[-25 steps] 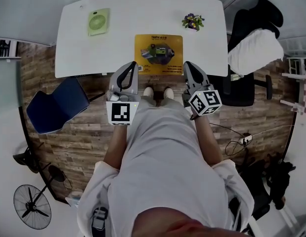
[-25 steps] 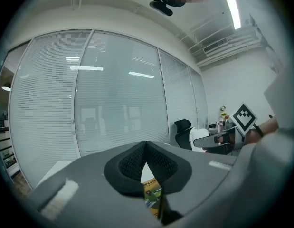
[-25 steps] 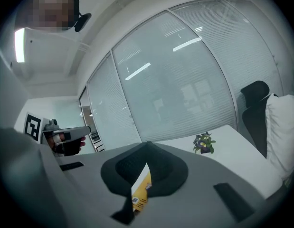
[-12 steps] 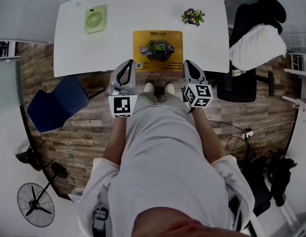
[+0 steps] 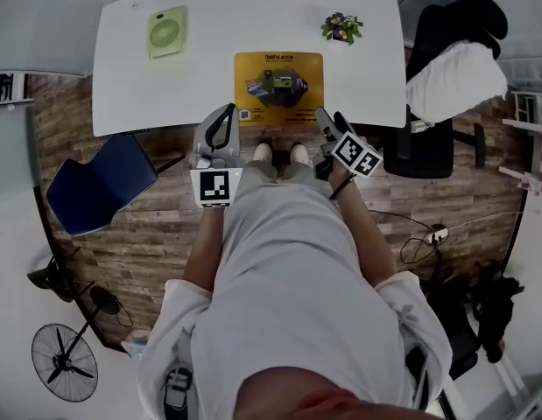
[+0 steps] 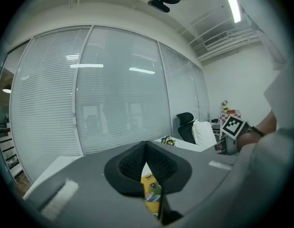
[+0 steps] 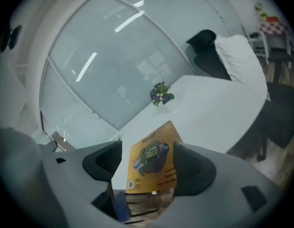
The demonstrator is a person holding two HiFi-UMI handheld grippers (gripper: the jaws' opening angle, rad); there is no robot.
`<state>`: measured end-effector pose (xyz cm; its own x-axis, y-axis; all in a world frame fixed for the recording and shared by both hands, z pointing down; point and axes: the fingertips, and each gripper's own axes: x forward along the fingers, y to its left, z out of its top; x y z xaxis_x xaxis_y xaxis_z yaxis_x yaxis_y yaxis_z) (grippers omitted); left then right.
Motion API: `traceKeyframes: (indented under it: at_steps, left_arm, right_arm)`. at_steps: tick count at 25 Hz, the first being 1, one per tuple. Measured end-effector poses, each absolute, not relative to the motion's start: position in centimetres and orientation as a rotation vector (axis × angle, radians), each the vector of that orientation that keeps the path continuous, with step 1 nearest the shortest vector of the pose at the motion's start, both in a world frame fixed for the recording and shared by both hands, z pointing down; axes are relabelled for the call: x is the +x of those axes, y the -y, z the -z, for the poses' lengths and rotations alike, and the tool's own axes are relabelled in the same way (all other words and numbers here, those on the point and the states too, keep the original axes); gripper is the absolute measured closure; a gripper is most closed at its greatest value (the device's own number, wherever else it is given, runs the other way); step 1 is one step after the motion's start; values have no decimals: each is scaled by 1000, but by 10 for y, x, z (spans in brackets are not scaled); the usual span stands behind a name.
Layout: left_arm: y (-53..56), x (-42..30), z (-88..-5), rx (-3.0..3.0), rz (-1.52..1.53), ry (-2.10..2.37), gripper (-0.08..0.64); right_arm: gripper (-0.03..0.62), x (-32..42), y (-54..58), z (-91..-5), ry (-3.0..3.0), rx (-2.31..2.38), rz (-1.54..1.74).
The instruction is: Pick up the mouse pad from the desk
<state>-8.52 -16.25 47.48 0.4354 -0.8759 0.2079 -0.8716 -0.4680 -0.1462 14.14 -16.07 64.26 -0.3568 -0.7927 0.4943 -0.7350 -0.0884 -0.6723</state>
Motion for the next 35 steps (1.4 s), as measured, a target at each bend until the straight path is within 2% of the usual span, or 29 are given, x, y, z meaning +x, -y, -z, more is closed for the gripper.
traceKeyframes:
  at_steps: [3,11,25,35]
  left_arm:
    - [162,-86,-476,-2652,410,-1610,563]
    - [158,-94,-482,-2660,469,-1605,563]
    - [142,-100,-489,-2652,598,-1529,563]
    - [142,-100,-486,-2645,575,-1490,563]
  right_arm:
    - [227,141,158,-659,-1881,-1660,1596]
    - [221,145,138,-728,-1251,-1474,1882]
    - [226,142,132,-803,-943,-1422,1913]
    - [281,148,135,-811,-937,-1411,1866]
